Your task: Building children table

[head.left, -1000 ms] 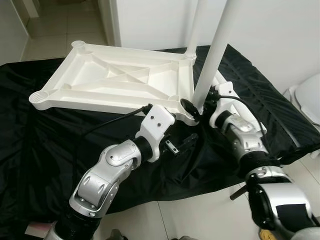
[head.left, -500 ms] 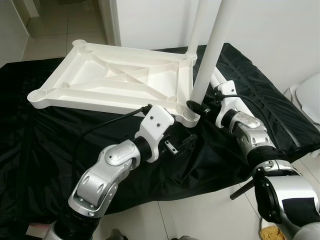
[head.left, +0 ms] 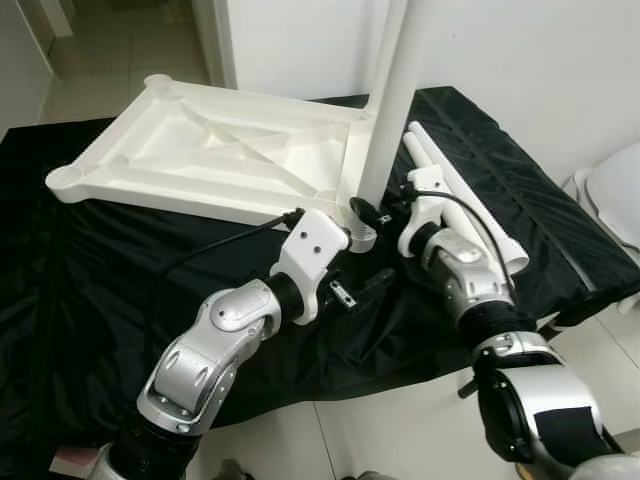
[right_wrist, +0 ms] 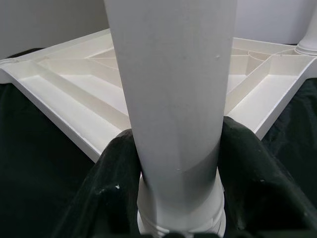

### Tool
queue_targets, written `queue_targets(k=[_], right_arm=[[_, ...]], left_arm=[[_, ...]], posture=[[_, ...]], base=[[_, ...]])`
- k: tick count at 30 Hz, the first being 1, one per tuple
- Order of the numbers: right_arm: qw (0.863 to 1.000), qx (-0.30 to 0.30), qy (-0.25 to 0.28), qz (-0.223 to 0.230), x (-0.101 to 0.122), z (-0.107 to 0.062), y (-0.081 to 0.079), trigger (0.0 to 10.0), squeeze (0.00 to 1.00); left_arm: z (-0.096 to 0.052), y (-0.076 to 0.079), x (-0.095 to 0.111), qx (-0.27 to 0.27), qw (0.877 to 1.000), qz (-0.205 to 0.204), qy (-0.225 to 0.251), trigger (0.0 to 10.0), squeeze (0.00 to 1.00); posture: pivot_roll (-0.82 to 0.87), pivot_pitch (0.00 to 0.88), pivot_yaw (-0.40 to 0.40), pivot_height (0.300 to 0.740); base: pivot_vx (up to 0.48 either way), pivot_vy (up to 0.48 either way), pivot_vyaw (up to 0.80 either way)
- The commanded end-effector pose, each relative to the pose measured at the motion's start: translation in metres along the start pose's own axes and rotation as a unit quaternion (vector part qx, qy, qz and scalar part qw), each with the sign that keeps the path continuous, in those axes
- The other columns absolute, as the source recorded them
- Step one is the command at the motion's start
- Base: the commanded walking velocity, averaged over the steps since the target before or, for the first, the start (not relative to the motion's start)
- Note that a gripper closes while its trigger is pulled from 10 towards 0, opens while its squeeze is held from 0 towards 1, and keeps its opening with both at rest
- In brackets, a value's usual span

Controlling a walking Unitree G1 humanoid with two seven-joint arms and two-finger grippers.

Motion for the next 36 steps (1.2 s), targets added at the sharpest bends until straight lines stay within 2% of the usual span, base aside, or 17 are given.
queue_targets(k=[1,5,7,10,13,15,17,19,20,23,28,31,32,33,34,35,36], right_arm=[[0.999,-0.036,-0.012,0.028,-0.012,-0.005,0.008,0.0,0.0],[0.996,-0.075,-0.008,0.045,-0.016,-0.005,0.011,0.0,0.0],[0.991,-0.119,-0.005,0.055,-0.017,-0.008,0.016,0.0,0.0],[0.99,-0.132,-0.005,0.056,-0.018,-0.009,0.018,0.0,0.0],[0.982,-0.179,-0.005,0.05,-0.019,-0.014,0.029,0.0,0.0],[0.981,-0.186,-0.006,0.05,-0.019,-0.015,0.031,0.0,0.0],[0.969,-0.244,0.005,0.045,-0.016,-0.023,0.044,0.0,0.0],[0.965,-0.26,0.008,0.043,-0.016,-0.026,0.048,0.0,0.0],[0.956,-0.291,0.011,0.047,-0.017,-0.031,0.053,0.0,0.0],[0.952,-0.302,0.01,0.048,-0.017,-0.033,0.053,0.0,0.0],[0.929,-0.368,0.003,0.048,-0.027,-0.046,0.053,0.0,0.0],[0.926,-0.375,0.002,0.047,-0.028,-0.047,0.054,0.0,0.0],[0.918,-0.393,0.004,0.045,-0.028,-0.052,0.057,0.0,0.0],[0.918,-0.393,0.004,0.045,-0.028,-0.052,0.057,0.0,0.0],[0.909,-0.413,0.0,0.049,-0.031,-0.056,0.06,0.0,0.0],[0.909,-0.413,0.0,0.049,-0.031,-0.056,0.06,0.0,0.0],[0.901,-0.431,-0.002,0.056,-0.033,-0.061,0.063,0.0,0.0]], left_arm=[[0.0,0.003,0.001,-0.006,1.0,0.001,0.0,10.0,0.0],[0.0,0.003,0.001,-0.006,1.0,0.001,0.0,10.0,0.0],[0.0,0.003,0.001,-0.007,1.0,0.001,0.0,10.0,0.0],[0.0,0.004,0.001,-0.007,1.0,0.001,0.0,10.0,0.0],[0.0,0.004,0.0,-0.009,1.0,0.002,0.0,10.0,0.0],[0.0,0.004,0.0,-0.009,1.0,0.002,0.0,10.0,0.0],[0.0,0.004,0.0,-0.01,1.0,0.002,0.0,10.0,0.0],[0.001,0.004,0.0,-0.01,1.0,0.002,0.0,10.0,0.0],[0.001,0.005,0.001,-0.012,1.0,0.003,0.001,10.0,0.0],[0.001,0.005,0.001,-0.012,1.0,0.003,0.001,10.0,0.0],[0.001,0.006,0.0,-0.015,1.0,0.003,0.0,10.0,0.0],[0.001,0.006,0.0,-0.015,1.0,0.003,0.0,10.0,0.0],[0.001,0.006,0.0,-0.015,1.0,0.003,0.0,10.0,0.0],[0.001,0.006,0.0,-0.015,1.0,0.003,0.0,10.0,0.0],[0.001,0.007,0.0,-0.016,1.0,0.003,-0.001,10.0,0.0],[0.001,0.007,0.0,-0.016,1.0,0.003,-0.001,10.0,0.0],[0.001,0.007,0.0,-0.016,1.0,0.002,-0.001,10.0,0.0]], posture=[[-0.01,0.078,-0.01,0.74],[-0.01,0.076,-0.011,0.74],[-0.01,0.07,-0.012,0.74],[-0.01,0.07,-0.012,0.74],[-0.01,0.063,-0.012,0.74],[-0.01,0.063,-0.012,0.74],[-0.02,0.06,-0.014,0.74],[-0.02,0.06,-0.014,0.74],[-0.02,0.058,-0.014,0.74],[-0.02,0.058,-0.014,0.74],[-0.02,0.055,-0.013,0.74],[-0.02,0.055,-0.013,0.74],[-0.02,0.054,-0.012,0.74],[-0.02,0.054,-0.012,0.74],[-0.02,0.055,-0.011,0.74],[-0.02,0.055,-0.011,0.74],[-0.02,0.055,-0.011,0.74]], base=[[0.0,0.0,0.0],[0.0,0.0,0.0],[0.0,0.0,0.0],[0.0,0.0,0.0],[0.0,0.0,0.0],[0.0,0.0,0.0],[0.0,0.0,0.0],[0.0,0.0,0.0],[0.0,0.0,0.0],[0.0,0.0,0.0],[0.0,0.0,0.0],[0.0,0.0,0.0],[0.0,0.0,0.0],[0.0,0.0,0.0],[0.0,0.0,0.0],[0.0,0.0,0.0],[0.0,0.0,0.0]])
Point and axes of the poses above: a point about 5 cm out from each wrist's last joint towards the gripper, its own z axis pointing out of the wrist towards the gripper, its own x axis along the axis of the wrist's last joint, y = z × x, the point moved 6 cm from there along z, pointing out of the wrist towards the gripper, and after that the axes turned 3 degrees about z, right-handed, at the moved point
